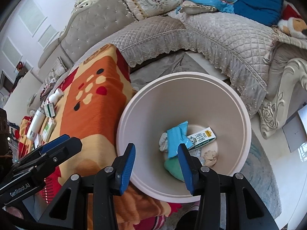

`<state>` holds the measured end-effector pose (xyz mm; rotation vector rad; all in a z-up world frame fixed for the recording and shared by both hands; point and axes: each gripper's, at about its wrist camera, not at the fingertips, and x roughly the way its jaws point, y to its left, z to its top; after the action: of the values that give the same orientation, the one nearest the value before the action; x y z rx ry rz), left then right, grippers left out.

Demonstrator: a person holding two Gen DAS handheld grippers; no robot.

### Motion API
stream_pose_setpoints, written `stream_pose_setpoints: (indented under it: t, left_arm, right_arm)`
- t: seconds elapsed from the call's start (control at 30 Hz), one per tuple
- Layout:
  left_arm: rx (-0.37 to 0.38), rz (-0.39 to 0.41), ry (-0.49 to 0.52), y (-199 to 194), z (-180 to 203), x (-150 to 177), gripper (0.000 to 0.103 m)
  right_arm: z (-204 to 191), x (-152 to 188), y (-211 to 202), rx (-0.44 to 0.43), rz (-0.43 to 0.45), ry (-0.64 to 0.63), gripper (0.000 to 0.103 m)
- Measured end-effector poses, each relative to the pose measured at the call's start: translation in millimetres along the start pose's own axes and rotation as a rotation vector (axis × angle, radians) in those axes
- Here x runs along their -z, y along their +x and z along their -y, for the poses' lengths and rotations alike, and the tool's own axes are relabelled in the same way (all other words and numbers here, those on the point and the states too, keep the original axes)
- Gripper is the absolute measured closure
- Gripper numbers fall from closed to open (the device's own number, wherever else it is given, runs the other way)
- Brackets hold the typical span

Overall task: Collect trash
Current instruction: 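Move both open grippers away from the bin toward the blanket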

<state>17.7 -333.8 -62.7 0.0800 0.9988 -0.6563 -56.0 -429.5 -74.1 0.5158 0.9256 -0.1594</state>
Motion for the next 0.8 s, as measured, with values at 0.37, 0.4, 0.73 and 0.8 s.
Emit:
stream_pose_setpoints:
  t: [0.37,0.4,0.73,0.8]
  left_arm:
    - [-0.047,0.05,-0.048,-24.7,-40.1,6.2,0.039]
    - [-0.056,0.062,-0.052,-28.1,-44.1,7.5,0.039]
    - [-0.15,0.112,-0.085,-56.4,-87.3,22.4,0.039]
    - [-0.168,0.111,-0.094,-60.4,-97.0,26.0,0.039]
  right_arm:
    - [-42.9,-1.3,-2.4,0.018,0.017,-0.079,0.059]
    - [-46.1,-1.6,-2.2,0.019,0.018,-0.083,0.059]
    - [-102.9,-1.2,5.5,0.003,0.027,-0.185,0.057]
    - [-113.3,-0.6,9.1,-0.004,0.024,-0.201,0.056]
